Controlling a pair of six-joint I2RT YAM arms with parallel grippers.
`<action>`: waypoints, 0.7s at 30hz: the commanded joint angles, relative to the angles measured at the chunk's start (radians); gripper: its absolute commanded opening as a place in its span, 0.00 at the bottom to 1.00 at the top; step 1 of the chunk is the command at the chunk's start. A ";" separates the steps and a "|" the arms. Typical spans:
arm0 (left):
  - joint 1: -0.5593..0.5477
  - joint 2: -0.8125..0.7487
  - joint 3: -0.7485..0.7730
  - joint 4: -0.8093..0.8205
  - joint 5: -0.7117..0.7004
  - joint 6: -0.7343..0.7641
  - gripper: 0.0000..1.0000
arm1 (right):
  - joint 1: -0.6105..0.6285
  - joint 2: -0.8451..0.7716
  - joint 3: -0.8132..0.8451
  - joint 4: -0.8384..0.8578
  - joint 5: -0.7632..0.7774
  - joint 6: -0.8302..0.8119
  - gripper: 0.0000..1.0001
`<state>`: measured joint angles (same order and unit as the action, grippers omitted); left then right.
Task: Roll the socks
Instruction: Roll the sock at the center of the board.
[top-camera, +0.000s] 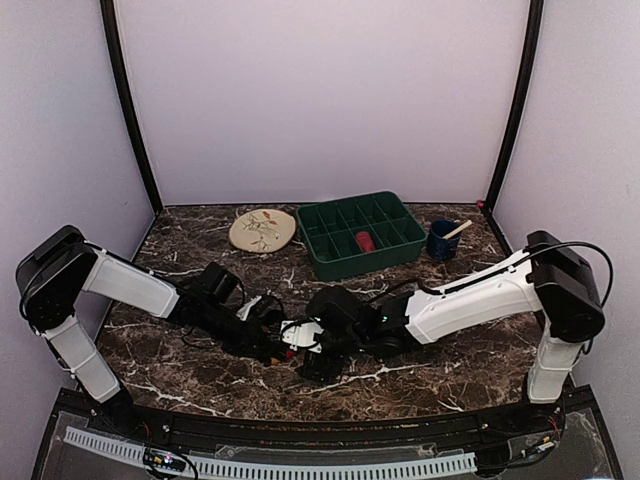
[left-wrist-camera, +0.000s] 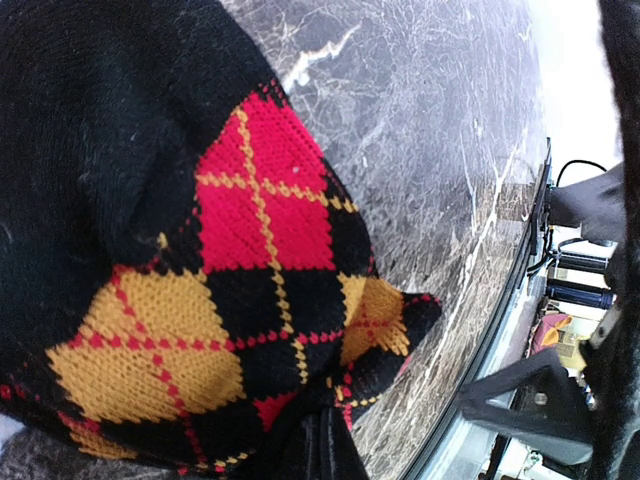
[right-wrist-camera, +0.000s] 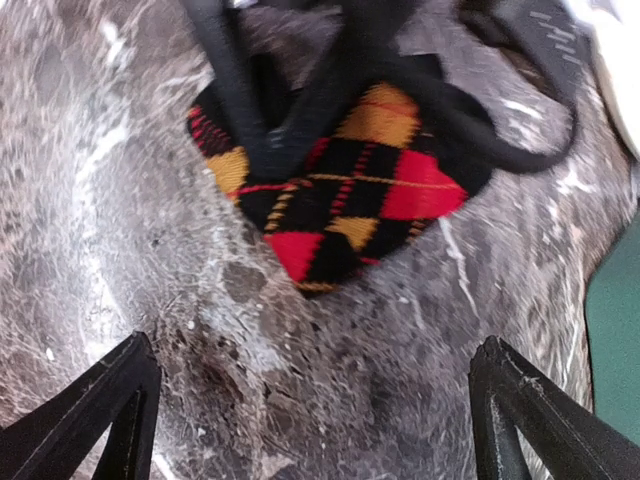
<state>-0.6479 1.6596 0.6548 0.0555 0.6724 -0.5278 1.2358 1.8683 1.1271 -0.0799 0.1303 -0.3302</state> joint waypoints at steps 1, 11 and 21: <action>0.007 0.021 -0.038 -0.099 -0.063 -0.001 0.00 | -0.004 -0.096 -0.087 0.205 0.108 0.197 1.00; 0.007 0.016 -0.042 -0.103 -0.076 -0.005 0.00 | -0.061 -0.113 -0.057 0.214 0.030 0.222 0.82; 0.008 0.028 -0.036 -0.106 -0.077 -0.004 0.00 | -0.003 0.001 0.032 0.027 -0.006 0.038 0.44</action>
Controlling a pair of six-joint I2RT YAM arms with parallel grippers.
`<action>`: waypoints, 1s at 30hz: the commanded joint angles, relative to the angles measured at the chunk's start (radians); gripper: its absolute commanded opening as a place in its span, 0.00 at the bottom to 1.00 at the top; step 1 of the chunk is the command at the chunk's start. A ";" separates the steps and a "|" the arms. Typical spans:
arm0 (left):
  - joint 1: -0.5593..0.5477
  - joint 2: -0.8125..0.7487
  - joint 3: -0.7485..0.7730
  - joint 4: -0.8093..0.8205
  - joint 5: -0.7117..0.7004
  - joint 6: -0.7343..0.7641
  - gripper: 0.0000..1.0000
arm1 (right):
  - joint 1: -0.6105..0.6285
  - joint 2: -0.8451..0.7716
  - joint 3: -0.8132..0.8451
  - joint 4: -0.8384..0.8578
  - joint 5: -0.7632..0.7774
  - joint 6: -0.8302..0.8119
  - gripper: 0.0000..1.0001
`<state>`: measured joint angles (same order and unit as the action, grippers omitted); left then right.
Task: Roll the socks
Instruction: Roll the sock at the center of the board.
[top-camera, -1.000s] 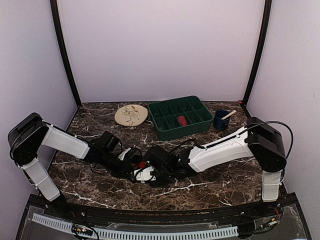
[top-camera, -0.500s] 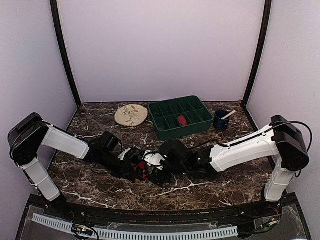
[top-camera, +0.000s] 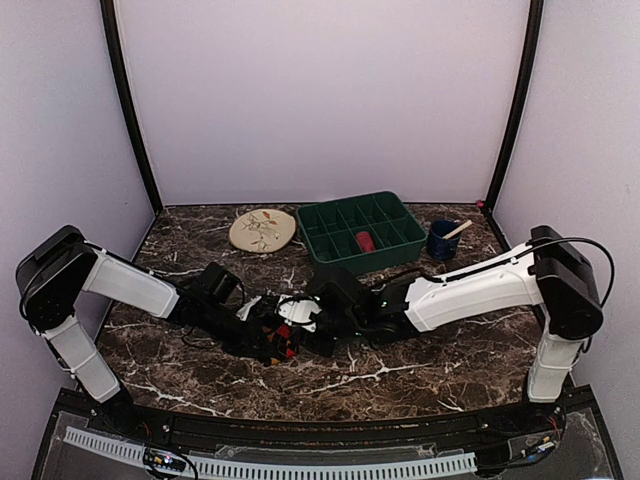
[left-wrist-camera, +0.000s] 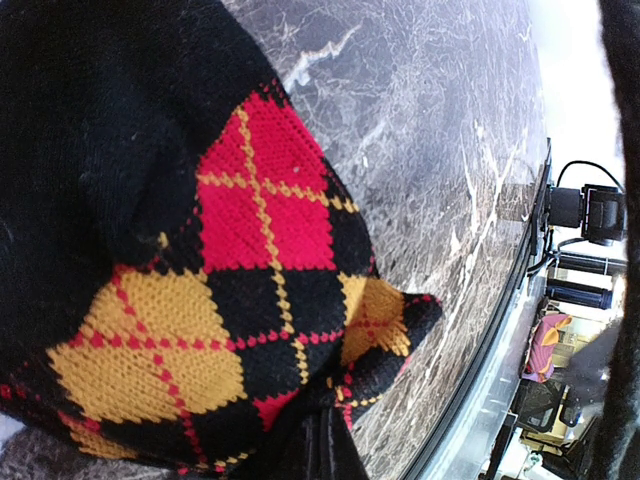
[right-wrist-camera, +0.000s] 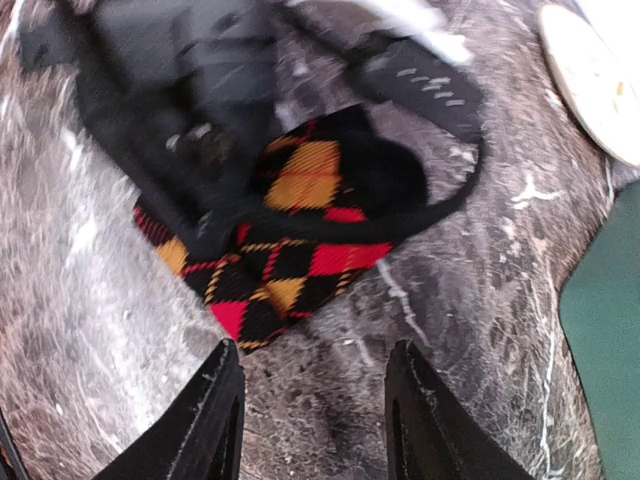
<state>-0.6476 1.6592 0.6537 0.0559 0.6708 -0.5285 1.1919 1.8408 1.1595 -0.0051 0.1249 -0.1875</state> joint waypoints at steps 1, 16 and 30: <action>0.008 0.027 -0.034 -0.108 -0.078 -0.003 0.00 | 0.053 0.036 0.000 -0.053 0.017 -0.132 0.45; 0.008 0.029 -0.028 -0.110 -0.079 -0.008 0.00 | 0.107 0.136 0.009 -0.035 0.128 -0.341 0.50; 0.010 0.040 -0.024 -0.108 -0.068 -0.008 0.00 | 0.105 0.190 0.027 0.007 0.137 -0.449 0.43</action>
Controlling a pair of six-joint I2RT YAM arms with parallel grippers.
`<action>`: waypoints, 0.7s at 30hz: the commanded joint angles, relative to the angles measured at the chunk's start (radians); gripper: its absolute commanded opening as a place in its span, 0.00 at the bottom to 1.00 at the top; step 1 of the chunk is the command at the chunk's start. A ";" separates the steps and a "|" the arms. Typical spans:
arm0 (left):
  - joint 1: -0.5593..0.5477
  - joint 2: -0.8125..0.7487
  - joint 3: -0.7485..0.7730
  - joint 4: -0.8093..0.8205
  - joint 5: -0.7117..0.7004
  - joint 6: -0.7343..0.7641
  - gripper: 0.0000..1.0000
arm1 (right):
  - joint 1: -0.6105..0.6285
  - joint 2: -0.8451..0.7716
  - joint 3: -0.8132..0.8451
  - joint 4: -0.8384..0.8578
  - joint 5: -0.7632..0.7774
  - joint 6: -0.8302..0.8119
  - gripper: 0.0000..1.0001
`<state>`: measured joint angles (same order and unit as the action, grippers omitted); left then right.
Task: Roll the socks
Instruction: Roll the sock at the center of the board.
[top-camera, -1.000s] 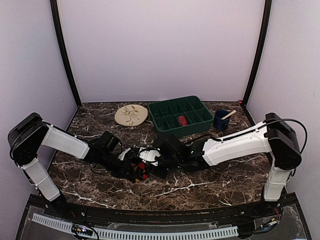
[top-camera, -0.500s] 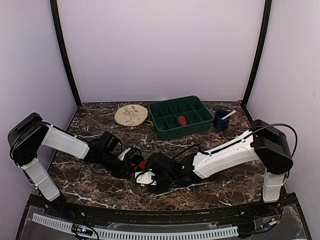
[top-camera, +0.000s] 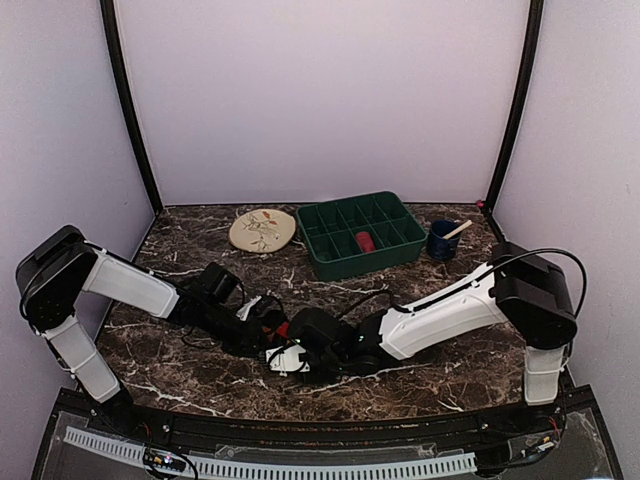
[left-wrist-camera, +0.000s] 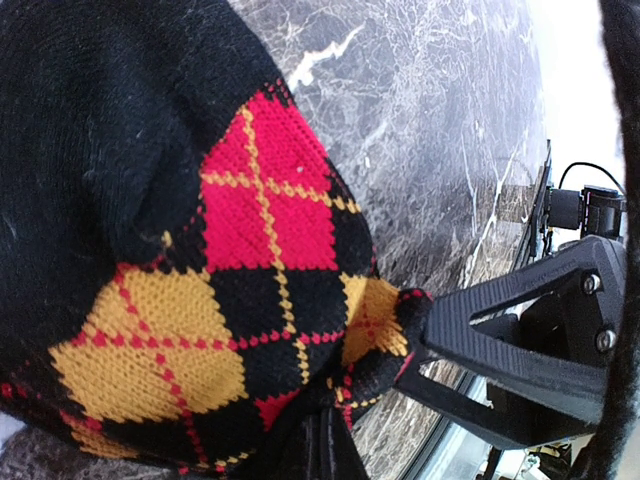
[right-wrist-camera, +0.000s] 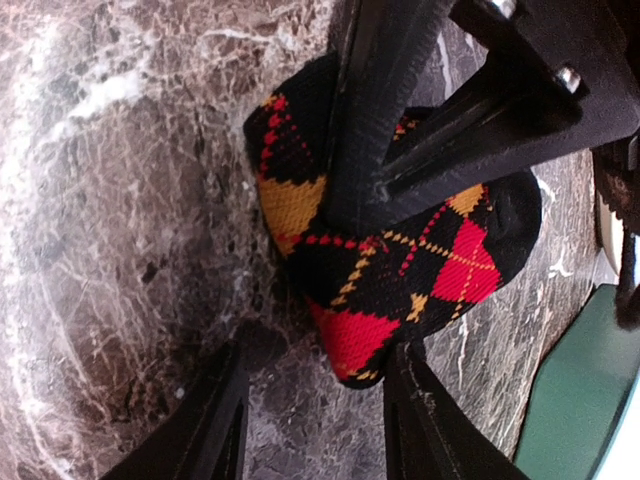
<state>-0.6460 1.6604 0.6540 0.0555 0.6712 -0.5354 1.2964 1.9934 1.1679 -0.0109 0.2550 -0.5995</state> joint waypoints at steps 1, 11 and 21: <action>0.008 0.039 -0.023 -0.108 -0.067 -0.001 0.00 | 0.000 0.043 0.021 0.013 0.006 -0.041 0.43; 0.009 0.042 -0.024 -0.101 -0.057 -0.003 0.00 | -0.012 0.081 0.040 -0.012 -0.010 -0.060 0.31; 0.019 0.037 -0.025 -0.093 -0.044 -0.006 0.00 | -0.044 0.126 0.070 -0.081 -0.031 -0.033 0.06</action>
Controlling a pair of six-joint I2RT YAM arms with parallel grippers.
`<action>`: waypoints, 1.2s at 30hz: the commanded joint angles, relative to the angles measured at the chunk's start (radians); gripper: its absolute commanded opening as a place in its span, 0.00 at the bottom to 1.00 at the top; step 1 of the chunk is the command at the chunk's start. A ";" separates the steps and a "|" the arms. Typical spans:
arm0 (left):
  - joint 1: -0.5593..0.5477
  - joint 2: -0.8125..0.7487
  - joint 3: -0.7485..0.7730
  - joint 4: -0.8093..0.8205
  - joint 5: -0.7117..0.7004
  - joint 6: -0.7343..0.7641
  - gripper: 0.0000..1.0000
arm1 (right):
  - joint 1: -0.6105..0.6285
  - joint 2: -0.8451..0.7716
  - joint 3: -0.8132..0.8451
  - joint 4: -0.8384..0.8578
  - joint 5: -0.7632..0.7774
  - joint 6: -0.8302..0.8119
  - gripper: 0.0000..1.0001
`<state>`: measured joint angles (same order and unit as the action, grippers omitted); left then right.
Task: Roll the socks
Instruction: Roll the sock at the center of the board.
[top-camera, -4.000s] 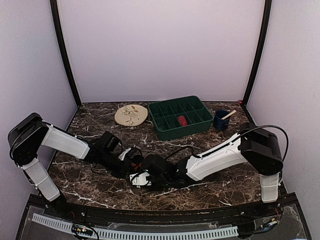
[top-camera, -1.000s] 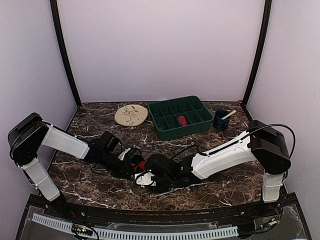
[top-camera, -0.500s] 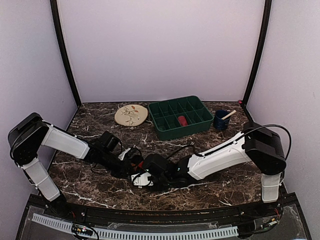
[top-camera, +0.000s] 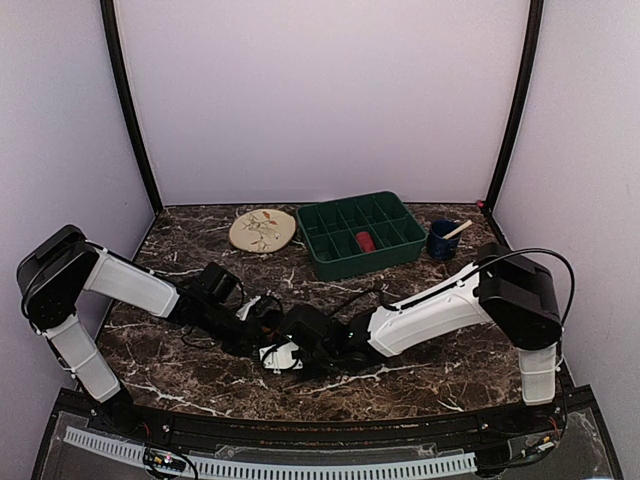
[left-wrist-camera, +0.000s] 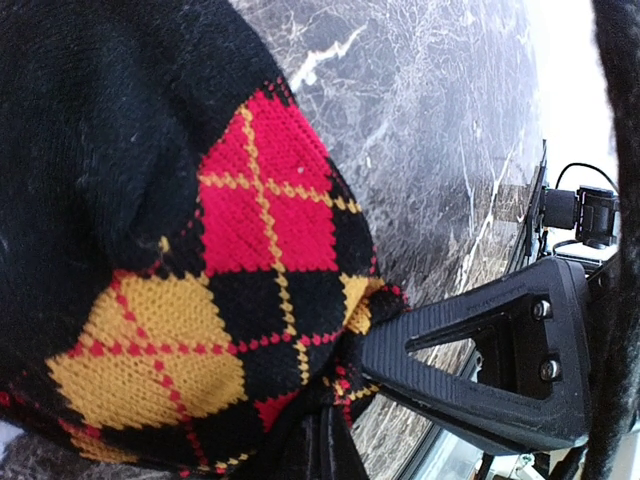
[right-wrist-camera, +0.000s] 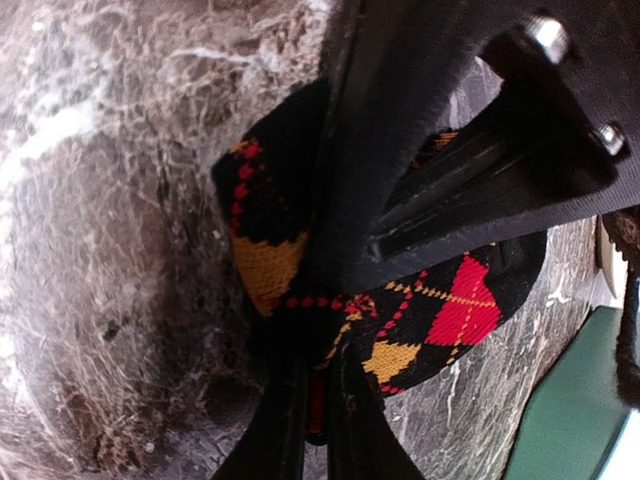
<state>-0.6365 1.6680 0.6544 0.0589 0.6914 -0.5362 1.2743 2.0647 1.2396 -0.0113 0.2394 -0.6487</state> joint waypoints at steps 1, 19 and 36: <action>0.010 0.027 -0.026 -0.096 -0.064 -0.005 0.00 | -0.025 0.056 -0.002 -0.082 -0.014 0.018 0.03; 0.015 -0.177 -0.058 -0.044 -0.143 -0.023 0.24 | -0.075 0.010 0.162 -0.476 -0.255 0.313 0.00; -0.125 -0.416 -0.219 0.067 -0.236 -0.069 0.33 | -0.122 0.038 0.262 -0.598 -0.695 0.573 0.00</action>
<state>-0.6849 1.3048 0.4572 0.0895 0.5262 -0.5922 1.1820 2.0678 1.4590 -0.5472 -0.2974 -0.1398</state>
